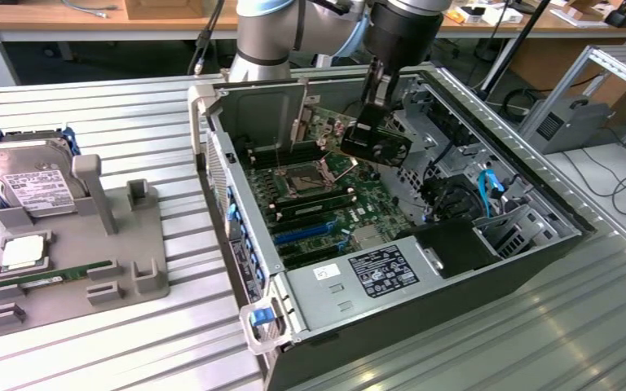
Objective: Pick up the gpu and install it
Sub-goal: 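Insert the gpu into the slot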
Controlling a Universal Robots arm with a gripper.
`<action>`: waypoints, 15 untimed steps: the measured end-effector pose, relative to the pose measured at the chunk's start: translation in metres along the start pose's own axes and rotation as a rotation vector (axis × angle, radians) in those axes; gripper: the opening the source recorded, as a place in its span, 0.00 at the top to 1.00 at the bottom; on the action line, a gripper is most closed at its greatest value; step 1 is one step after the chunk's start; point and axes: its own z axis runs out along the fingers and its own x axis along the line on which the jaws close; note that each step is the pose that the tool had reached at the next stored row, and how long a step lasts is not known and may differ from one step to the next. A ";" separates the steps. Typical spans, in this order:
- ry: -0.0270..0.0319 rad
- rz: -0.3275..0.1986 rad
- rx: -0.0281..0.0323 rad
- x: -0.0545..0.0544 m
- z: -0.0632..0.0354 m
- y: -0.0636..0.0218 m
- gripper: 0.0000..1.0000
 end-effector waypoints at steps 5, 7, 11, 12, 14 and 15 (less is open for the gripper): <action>0.0010 -0.031 -0.0003 0.000 0.0000 0.0000 0.73; 0.0016 -0.045 -0.0004 0.000 0.0000 0.0000 0.73; 0.0025 -0.072 -0.0006 0.000 0.0000 0.0000 0.73; 0.0028 -0.077 -0.0006 0.000 0.0000 0.0000 0.73; 0.0030 -0.085 -0.0007 0.000 0.0000 0.0000 0.73; 0.0032 -0.091 -0.0008 0.000 0.0000 0.0000 0.73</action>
